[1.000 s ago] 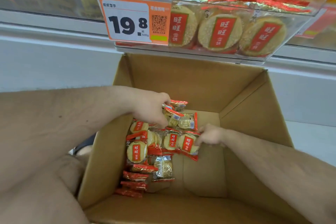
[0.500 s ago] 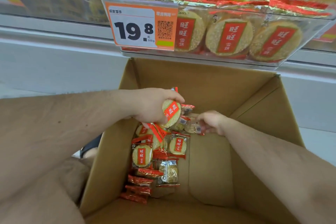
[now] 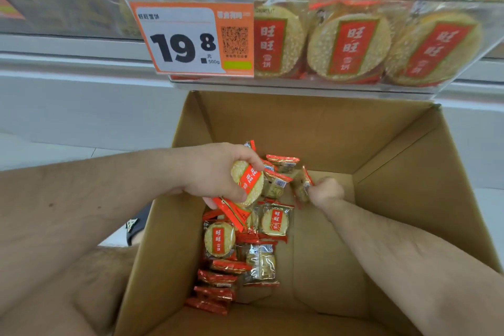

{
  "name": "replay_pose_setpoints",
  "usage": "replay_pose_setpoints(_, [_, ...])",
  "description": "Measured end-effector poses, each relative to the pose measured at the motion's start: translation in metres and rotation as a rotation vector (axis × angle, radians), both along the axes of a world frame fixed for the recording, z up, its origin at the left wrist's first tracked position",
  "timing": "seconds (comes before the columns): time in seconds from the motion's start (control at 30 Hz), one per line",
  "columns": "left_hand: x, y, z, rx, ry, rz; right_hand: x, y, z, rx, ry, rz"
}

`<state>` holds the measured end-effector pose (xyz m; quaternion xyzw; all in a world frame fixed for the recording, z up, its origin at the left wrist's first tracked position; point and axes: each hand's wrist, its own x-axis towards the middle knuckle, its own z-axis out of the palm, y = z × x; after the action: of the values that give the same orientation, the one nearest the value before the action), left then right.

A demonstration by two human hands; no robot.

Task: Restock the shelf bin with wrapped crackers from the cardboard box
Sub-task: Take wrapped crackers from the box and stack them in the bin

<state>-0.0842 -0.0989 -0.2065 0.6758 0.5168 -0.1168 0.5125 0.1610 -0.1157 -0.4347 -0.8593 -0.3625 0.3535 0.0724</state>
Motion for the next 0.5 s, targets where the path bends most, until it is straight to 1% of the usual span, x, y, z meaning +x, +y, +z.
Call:
replay_pose_setpoints(0.07, [0.0,-0.001,0.003,0.002,-0.028,0.017,0.003,-0.004,0.034,0.065,-0.157,0.224])
replay_pose_setpoints(0.1, [0.0,-0.001,0.005,0.002,-0.046,0.03,0.004,-0.009,0.051,0.158,-0.191,0.324])
replay_pose_setpoints(0.2, [0.0,-0.001,0.015,0.01,-0.099,0.069,0.01,-0.031,0.106,0.544,-0.228,0.637])
replay_pose_setpoints(0.27, [-0.001,-0.002,0.026,0.036,-0.145,0.093,0.01,-0.05,0.148,0.734,-0.257,0.8])
replay_pose_setpoints(0.3, [-0.002,-0.002,0.031,0.056,-0.165,0.1,0.009,-0.059,0.168,0.821,-0.256,0.817])
replay_pose_setpoints(0.37, [-0.004,-0.002,0.04,0.093,-0.206,0.122,0.008,-0.076,0.206,0.987,-0.192,0.768])
replay_pose_setpoints(0.43, [-0.005,-0.003,0.049,0.113,-0.245,0.153,0.004,-0.089,0.235,1.1,-0.132,0.719])
replay_pose_setpoints(0.5, [-0.006,-0.005,0.055,0.112,-0.28,0.166,-0.001,-0.097,0.256,1.206,-0.132,0.688])
